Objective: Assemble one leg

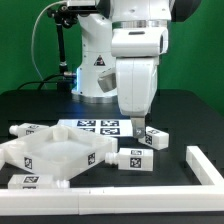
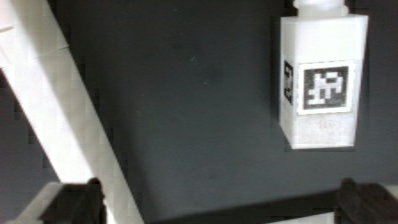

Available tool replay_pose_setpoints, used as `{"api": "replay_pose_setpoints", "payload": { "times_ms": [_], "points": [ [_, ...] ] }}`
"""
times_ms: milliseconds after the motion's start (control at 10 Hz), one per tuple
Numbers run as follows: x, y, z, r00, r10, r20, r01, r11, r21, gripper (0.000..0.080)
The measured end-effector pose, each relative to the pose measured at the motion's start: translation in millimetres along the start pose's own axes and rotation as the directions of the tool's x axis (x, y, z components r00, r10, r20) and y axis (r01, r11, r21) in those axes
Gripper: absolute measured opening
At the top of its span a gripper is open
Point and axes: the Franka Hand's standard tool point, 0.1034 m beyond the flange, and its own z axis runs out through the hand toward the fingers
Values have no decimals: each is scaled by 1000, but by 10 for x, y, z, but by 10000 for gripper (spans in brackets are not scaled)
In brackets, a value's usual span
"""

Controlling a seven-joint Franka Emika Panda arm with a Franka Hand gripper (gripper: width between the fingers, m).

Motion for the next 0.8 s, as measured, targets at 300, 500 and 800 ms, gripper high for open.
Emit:
{"api": "replay_pose_setpoints", "payload": {
  "times_ms": [300,500,800],
  "points": [
    [-70,-114,270,1000,-9,-8,9,1000,-5,650],
    [-106,-185,450,1000,-3,-5,3,1000,18,650],
    [-53,-297,581,1000,4,-17,-4,1000,7,650]
  ]
}}
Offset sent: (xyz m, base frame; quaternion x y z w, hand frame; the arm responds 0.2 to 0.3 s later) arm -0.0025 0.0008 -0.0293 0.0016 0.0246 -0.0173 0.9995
